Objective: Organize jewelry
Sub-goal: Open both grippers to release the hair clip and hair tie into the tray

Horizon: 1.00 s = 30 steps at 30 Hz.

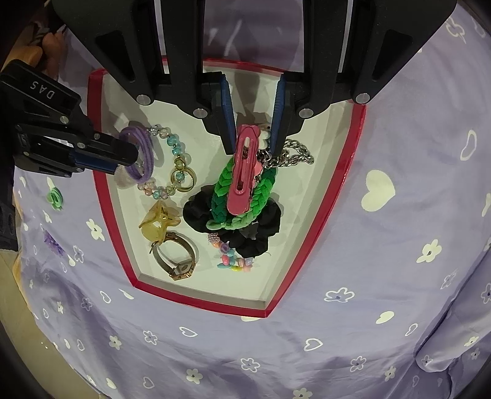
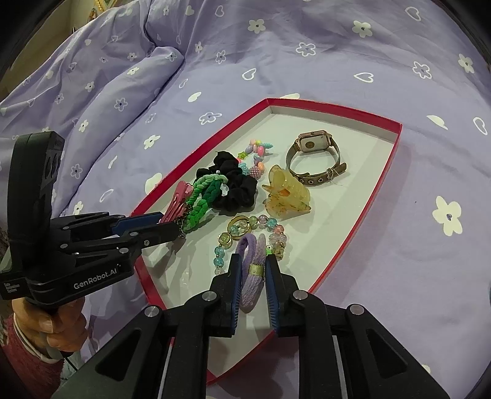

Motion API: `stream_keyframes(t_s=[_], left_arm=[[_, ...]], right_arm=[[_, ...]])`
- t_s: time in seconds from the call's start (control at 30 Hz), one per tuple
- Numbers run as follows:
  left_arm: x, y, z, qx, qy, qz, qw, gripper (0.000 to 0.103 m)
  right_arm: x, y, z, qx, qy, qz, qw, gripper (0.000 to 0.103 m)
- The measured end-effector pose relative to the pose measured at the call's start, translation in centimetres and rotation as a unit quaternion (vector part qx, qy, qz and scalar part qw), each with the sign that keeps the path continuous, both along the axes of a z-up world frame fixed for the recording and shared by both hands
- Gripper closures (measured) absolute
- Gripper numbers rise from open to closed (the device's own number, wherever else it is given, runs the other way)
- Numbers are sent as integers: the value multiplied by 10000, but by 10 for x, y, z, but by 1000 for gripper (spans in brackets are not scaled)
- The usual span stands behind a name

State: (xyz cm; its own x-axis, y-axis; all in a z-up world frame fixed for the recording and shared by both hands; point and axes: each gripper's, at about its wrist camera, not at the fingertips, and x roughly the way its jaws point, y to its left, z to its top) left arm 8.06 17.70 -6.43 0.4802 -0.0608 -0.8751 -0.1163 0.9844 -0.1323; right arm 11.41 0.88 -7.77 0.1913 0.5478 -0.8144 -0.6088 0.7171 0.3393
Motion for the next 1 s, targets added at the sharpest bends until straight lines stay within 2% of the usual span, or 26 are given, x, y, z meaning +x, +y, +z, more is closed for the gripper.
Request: stream_keyframes(t_s=[0.3,0.57,0.73,0.87,1.0], left_arm=[[0,0,-1,-9,10,22,10000,82],[0,1,-2,-29,33,41,10000,73],[1,1,-2,-16,48,37,10000,72],[1,2,-1,-38,46,48,10000,64],[0,1,0,-41,47,37,10000,63]], right_arm=[[-1,0,3,53,-28,6,10000,76],[-2,-1,4,111,-24,-24,9999,73],[-2,-2,5,132,-36,-31,9999,71],[-2,-4,7,152,-46,-53,9999,71],[-1,-8,10,194,-71,-103,9997,69]])
